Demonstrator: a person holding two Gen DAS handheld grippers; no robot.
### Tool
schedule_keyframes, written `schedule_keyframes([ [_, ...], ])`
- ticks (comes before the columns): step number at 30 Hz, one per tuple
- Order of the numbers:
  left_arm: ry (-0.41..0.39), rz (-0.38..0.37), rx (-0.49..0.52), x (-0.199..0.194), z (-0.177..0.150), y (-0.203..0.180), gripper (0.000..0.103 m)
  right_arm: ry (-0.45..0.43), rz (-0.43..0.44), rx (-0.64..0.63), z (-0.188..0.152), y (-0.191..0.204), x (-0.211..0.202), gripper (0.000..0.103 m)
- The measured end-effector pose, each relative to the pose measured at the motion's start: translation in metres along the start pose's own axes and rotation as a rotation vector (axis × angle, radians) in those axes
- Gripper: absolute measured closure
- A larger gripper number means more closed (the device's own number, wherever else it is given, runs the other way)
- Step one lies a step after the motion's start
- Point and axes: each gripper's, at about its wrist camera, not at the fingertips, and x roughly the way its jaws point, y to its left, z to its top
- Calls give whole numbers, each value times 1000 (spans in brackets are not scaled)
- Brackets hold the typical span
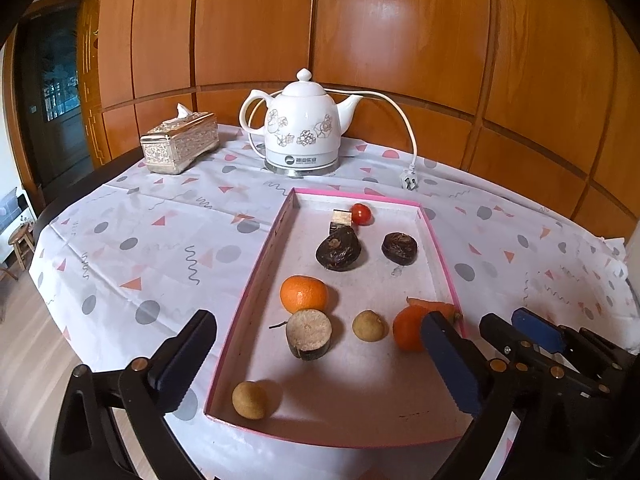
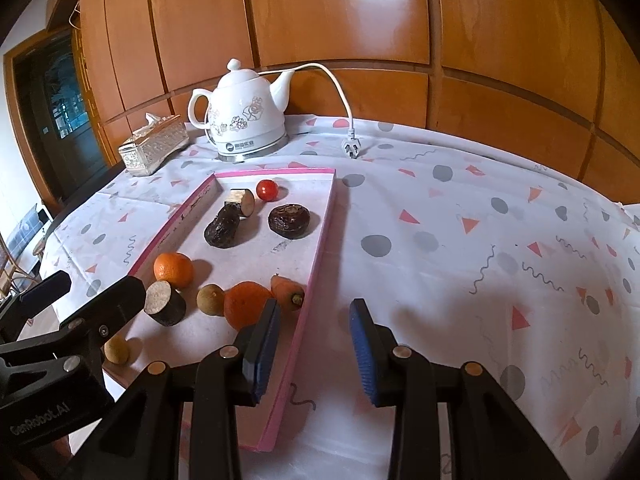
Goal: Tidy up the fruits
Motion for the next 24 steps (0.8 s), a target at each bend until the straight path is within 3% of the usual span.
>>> schedule_keyframes([
  [24, -5, 30, -13, -5, -1, 11, 0, -8, -6, -25, 0, 6, -4, 67],
])
